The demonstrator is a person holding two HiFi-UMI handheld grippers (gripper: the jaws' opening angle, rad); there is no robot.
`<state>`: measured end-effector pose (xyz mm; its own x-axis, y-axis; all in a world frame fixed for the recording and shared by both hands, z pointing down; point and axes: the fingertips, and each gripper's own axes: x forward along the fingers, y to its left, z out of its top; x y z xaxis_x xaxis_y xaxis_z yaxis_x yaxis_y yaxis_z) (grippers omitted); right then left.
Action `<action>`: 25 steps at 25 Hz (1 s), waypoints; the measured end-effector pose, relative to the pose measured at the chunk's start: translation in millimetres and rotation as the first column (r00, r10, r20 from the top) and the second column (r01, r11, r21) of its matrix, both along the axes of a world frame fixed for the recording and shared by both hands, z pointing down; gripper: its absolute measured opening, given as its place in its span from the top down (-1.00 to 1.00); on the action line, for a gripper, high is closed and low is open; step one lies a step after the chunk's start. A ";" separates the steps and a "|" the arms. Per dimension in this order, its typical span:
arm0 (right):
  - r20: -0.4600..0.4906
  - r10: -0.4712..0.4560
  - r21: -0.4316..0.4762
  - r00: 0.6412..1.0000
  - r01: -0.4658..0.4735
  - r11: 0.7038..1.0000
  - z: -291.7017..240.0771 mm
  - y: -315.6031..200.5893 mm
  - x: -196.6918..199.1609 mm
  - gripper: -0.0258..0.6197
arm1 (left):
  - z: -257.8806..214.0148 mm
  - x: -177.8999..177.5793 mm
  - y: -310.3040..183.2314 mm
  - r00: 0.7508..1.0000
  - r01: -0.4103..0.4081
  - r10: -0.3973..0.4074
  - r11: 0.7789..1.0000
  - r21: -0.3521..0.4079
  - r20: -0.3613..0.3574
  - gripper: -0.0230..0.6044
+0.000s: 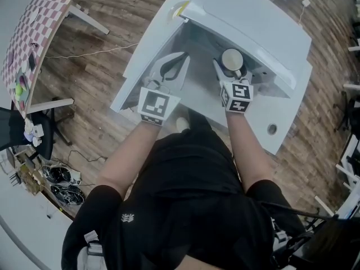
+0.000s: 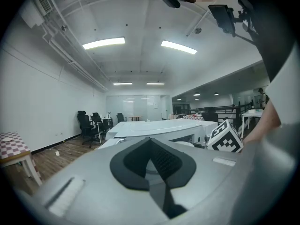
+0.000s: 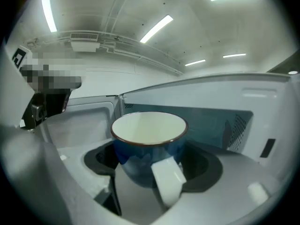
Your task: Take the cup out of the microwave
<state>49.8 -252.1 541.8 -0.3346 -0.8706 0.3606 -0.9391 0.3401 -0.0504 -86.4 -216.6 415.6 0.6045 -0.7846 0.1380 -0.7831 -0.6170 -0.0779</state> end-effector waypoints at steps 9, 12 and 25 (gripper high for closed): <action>-0.005 -0.018 0.021 1.000 0.018 1.000 -35.9 26.8 8.3 -0.29 | -24.8 1.4 9.3 1.000 -0.016 0.016 0.999 0.032 -0.002 0.92; 0.002 -0.035 0.021 0.999 0.035 0.999 -48.4 34.5 9.2 -0.29 | -32.6 0.6 10.1 1.000 -0.017 0.017 0.999 0.038 -0.002 0.93; 0.000 -0.104 0.053 0.995 0.104 0.993 -106.1 57.5 18.7 -0.29 | -66.6 -0.9 17.2 1.000 -0.015 0.016 0.997 0.072 -0.016 0.92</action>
